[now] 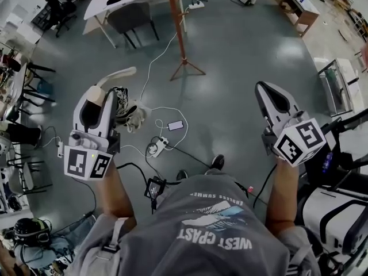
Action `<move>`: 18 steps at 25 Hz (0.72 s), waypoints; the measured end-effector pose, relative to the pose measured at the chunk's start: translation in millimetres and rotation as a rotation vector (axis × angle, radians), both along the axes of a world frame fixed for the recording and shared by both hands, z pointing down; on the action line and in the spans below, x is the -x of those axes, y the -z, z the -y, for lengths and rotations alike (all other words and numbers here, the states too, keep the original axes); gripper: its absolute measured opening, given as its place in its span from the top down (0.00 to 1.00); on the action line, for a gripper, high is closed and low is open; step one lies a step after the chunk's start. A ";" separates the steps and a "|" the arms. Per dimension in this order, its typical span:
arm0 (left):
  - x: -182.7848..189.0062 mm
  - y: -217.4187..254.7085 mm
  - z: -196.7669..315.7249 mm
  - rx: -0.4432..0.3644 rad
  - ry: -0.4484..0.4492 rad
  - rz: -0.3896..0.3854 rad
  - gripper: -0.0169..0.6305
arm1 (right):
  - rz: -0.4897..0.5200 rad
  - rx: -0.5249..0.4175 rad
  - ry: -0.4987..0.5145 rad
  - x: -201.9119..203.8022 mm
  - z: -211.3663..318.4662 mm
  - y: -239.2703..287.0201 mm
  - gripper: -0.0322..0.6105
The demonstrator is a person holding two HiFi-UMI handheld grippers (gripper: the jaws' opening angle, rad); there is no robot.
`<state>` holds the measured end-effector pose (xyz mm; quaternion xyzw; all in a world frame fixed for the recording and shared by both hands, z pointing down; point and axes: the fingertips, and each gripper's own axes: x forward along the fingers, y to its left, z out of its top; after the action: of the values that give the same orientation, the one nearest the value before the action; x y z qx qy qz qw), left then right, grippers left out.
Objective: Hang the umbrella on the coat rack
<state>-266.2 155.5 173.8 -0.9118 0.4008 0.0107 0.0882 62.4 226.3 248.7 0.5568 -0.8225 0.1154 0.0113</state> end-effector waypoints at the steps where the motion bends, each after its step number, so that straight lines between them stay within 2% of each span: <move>1: -6.6 -0.7 2.2 0.000 0.011 0.000 0.72 | 0.001 -0.001 0.009 -7.8 4.7 -0.5 0.90; 8: -49.9 -4.3 14.3 0.010 0.080 0.011 0.72 | 0.015 0.007 0.056 -63.4 26.9 -6.9 0.90; 18: -97.3 -2.9 39.2 0.006 0.080 0.026 0.72 | 0.042 0.026 0.055 -107.8 41.3 -21.2 0.90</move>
<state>-168.9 116.3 176.7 -0.8954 0.4359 -0.0057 0.0909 170.2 185.0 269.9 0.5314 -0.8359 0.1372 0.0045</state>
